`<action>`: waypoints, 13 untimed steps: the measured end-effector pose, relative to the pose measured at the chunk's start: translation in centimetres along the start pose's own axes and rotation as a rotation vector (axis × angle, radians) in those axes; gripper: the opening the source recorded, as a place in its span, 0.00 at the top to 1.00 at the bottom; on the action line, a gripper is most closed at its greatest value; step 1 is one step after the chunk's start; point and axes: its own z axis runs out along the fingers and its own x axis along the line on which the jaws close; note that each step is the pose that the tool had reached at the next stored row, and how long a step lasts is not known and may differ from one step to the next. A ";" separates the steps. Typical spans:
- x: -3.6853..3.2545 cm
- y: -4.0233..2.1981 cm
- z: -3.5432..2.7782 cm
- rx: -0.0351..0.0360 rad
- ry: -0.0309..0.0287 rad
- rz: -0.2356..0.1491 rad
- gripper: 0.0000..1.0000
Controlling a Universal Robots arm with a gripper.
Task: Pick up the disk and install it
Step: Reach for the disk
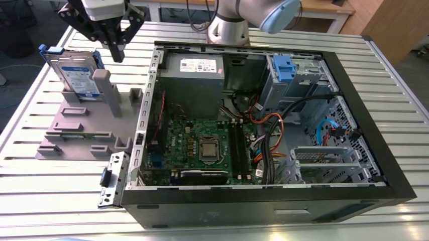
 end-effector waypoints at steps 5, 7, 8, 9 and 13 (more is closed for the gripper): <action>0.09 -0.01 0.01 0.0000 0.0000 0.000 0.89; 0.13 -0.01 0.01 0.0000 0.0000 0.000 0.89; 0.15 -0.01 0.01 0.0000 0.0000 0.000 0.89; 0.99 -0.07 0.13 0.0000 0.0000 0.000 0.89; 1.93 -0.14 0.22 0.0000 0.0000 0.000 0.89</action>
